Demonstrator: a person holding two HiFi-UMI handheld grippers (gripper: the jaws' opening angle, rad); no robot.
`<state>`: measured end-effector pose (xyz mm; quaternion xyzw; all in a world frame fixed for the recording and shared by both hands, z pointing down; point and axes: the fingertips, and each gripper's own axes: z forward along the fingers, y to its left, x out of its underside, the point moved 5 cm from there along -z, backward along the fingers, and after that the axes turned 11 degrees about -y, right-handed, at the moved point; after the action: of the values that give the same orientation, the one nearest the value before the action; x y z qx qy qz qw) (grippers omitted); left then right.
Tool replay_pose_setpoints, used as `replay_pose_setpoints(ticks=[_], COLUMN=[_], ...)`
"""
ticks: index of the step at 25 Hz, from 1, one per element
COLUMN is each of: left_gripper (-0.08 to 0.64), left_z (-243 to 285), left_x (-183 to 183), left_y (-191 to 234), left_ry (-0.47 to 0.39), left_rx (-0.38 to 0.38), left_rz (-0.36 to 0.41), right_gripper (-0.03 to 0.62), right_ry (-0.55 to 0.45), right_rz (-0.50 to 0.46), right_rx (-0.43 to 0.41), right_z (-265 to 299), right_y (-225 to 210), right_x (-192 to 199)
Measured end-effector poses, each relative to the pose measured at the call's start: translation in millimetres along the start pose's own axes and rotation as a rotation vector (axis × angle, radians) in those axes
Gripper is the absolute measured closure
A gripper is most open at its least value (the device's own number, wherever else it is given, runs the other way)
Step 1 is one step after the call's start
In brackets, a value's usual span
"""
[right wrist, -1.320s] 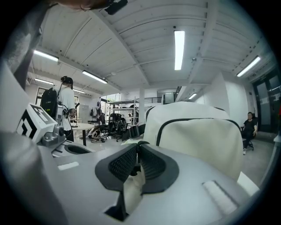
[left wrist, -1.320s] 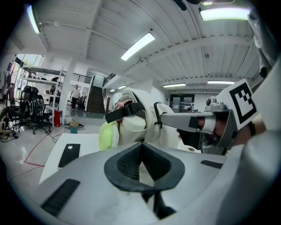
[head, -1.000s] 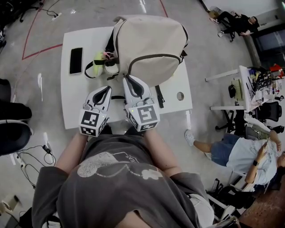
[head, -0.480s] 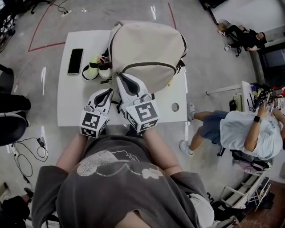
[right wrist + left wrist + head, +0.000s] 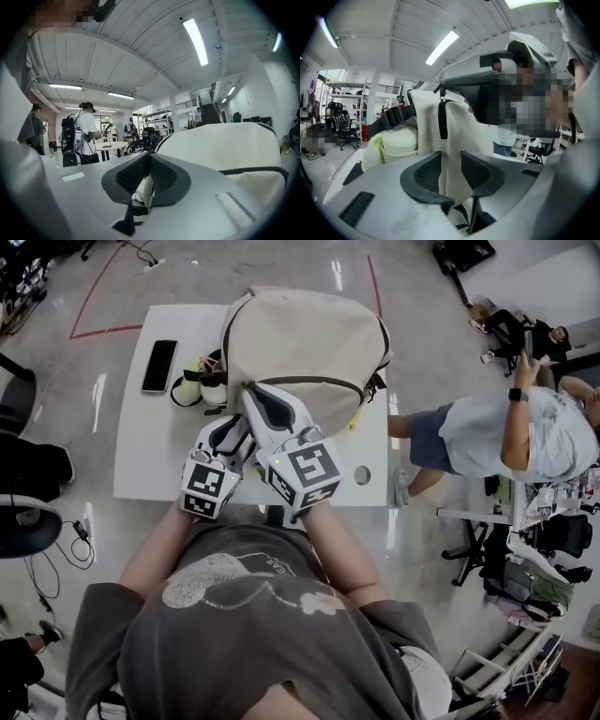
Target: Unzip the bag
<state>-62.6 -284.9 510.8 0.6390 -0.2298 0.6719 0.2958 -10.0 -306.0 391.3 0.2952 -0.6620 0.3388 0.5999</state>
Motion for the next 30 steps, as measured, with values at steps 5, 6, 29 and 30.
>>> replay_pose_setpoints(ticks=[5,6,29,30], left_gripper=[0.447,0.472,0.523,0.523], left_z=[9.7,10.0,2.5,2.0], left_x=[1.5,1.2,-4.4,-4.6], left_y=[-0.8,-1.5,-14.0,-14.4], left_ry=[0.023,0.025,0.016,0.016], left_rx=[-0.035,-0.038,-0.169,-0.176], left_rz=[-0.018,-0.021,-0.026,-0.026], right_gripper=[0.569,0.569,0.571,0.571], right_ry=[0.003,0.000,-0.084,-0.085], right_rz=[-0.001,0.002,0.080,0.082], right_rx=[-0.034,-0.035,0.128,0.132], right_z=[-4.5,-5.8,-75.8,-78.9], right_y=[-5.1,-8.1,-114.0,-116.7], right_x=[-3.2,-4.8,-26.7,-26.3])
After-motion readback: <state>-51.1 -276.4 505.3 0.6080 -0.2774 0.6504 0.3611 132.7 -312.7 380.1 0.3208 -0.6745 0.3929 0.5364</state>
